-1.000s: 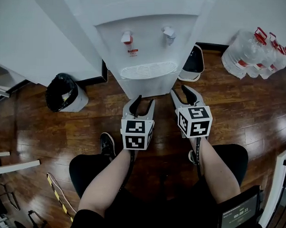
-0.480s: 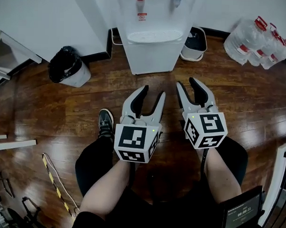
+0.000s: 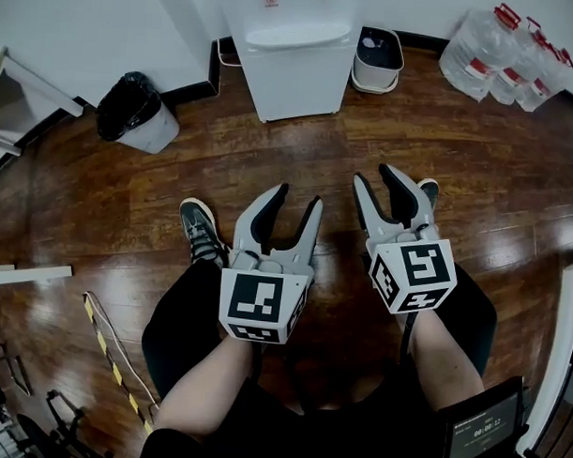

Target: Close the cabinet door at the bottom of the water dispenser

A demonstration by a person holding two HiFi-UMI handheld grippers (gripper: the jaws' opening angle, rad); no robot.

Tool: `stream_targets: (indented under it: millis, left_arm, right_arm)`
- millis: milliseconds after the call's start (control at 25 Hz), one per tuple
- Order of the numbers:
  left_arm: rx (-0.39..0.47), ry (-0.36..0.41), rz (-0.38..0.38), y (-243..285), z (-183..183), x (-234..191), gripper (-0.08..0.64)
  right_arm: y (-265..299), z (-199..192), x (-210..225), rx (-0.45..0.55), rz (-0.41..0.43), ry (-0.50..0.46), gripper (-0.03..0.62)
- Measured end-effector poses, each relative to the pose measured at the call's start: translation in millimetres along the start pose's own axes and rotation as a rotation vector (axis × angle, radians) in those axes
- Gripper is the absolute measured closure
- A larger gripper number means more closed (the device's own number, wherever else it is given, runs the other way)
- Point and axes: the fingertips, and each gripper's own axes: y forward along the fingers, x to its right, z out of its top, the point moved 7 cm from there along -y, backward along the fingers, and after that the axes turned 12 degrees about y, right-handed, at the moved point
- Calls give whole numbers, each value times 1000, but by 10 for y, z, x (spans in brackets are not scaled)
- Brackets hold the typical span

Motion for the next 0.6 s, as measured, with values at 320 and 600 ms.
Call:
stream_targets:
  millis: [320,600]
  left_arm:
    - [13,22,7,-421,-201,260,357]
    - [21,49,0,-586,-290,392,357]
  right_arm:
    - [-519,-271,-152,36,-14,-1,428]
    - [-731,-451,-294,32,25,16,430]
